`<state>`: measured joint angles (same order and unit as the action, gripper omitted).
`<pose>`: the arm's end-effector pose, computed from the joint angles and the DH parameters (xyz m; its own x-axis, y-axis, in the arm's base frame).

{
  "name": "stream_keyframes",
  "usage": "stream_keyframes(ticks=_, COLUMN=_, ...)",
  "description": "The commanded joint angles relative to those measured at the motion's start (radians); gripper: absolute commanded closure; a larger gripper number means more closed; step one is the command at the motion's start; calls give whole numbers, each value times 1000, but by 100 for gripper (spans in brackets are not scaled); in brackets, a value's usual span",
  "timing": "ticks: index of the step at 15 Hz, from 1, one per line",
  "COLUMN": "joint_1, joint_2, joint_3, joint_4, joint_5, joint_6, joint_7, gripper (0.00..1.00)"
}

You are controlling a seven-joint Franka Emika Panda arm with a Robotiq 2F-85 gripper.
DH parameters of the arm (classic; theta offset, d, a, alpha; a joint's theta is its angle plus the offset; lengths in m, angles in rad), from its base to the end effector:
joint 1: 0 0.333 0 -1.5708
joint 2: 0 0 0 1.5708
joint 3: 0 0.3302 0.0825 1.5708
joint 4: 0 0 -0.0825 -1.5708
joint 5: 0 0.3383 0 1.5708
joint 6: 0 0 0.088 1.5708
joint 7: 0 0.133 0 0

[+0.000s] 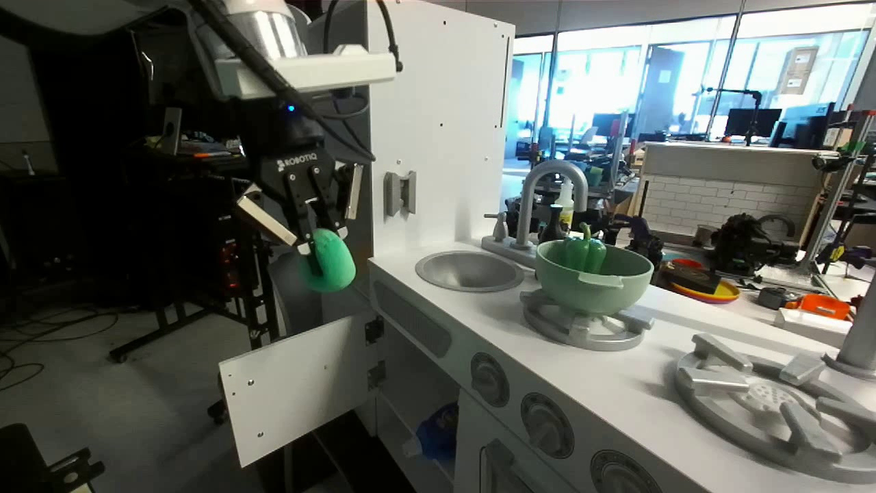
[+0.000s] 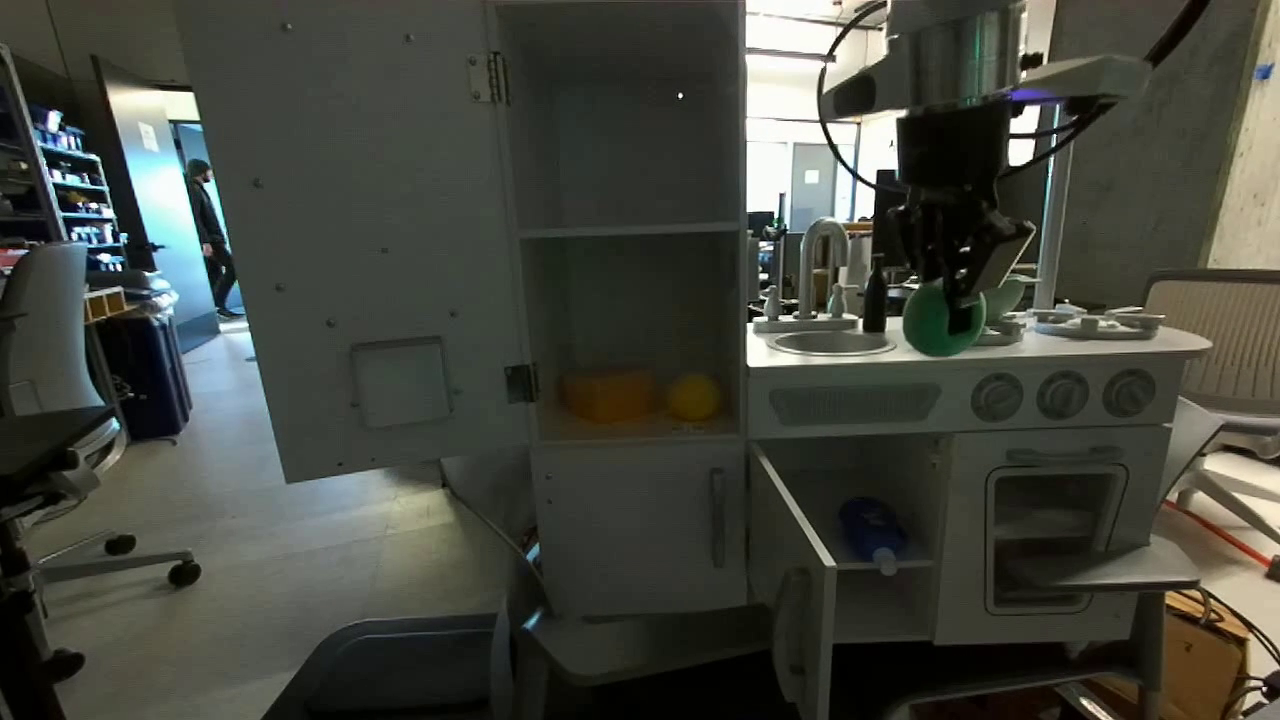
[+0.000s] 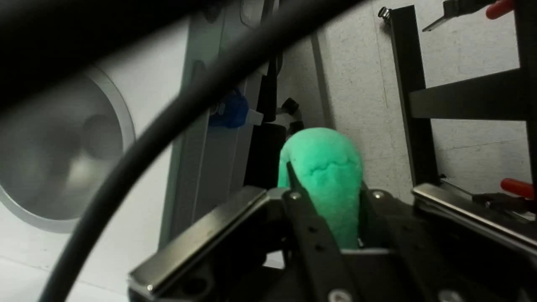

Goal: Put the blue bottle from the counter and green sponge from the sink inside the bottom cabinet, close the cabinet door

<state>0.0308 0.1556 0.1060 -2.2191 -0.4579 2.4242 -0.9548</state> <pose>0.5193 0.0614 0.3334 0.1571 0.9586 -0.2375 0.9783 -0.1181 0.1704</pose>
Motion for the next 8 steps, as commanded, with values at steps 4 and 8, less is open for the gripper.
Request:
stream_keyframes(ticks=4, joint_1=30, joint_2=41, joint_3=-38, joint_4=-119, joint_5=-133, joint_6=239, joint_7=155, gripper=94)
stream_keyframes(ticks=8, joint_1=35, joint_2=93, joint_3=-95, joint_4=-153, joint_5=-308, joint_6=342, joint_7=317, gripper=94)
